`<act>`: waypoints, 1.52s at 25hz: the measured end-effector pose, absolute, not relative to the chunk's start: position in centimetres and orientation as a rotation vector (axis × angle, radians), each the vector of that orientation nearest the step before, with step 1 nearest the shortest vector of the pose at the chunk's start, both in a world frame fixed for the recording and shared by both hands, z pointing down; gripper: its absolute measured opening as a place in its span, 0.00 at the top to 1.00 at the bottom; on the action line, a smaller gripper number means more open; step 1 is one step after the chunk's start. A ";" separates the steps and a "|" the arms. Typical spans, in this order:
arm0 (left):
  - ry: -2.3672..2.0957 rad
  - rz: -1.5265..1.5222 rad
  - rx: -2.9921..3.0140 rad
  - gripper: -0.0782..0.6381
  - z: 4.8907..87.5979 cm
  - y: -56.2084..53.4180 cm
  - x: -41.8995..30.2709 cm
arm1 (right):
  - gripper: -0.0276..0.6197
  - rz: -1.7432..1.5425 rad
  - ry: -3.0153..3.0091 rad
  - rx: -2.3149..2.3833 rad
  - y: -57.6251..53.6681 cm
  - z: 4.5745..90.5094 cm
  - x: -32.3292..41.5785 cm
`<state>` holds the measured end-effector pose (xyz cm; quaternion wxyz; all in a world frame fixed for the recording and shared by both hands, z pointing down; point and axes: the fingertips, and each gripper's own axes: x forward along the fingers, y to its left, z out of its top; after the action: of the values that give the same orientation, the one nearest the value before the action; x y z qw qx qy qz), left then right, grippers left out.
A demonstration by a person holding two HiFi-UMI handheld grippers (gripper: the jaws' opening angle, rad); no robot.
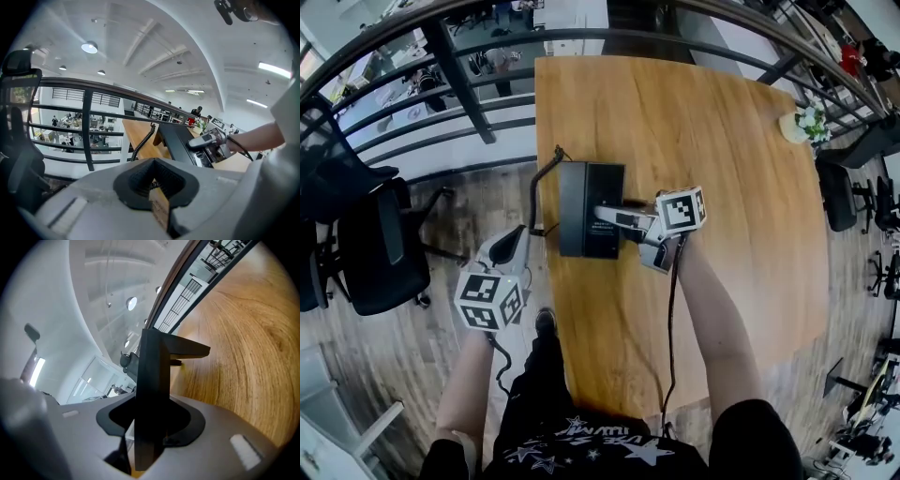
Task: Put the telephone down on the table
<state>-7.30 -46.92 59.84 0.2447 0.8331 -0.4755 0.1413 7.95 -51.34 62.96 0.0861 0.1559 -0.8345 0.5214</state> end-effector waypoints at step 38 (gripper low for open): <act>-1.277 0.342 2.364 0.89 54.0 -40.7 -7.0 | 0.69 0.701 -2.379 1.278 -48.8 56.1 10.6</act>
<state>-7.00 -40.69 54.02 0.2150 0.8525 -0.4604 0.1232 10.61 -48.76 56.06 0.1750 0.4509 -0.8396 0.2475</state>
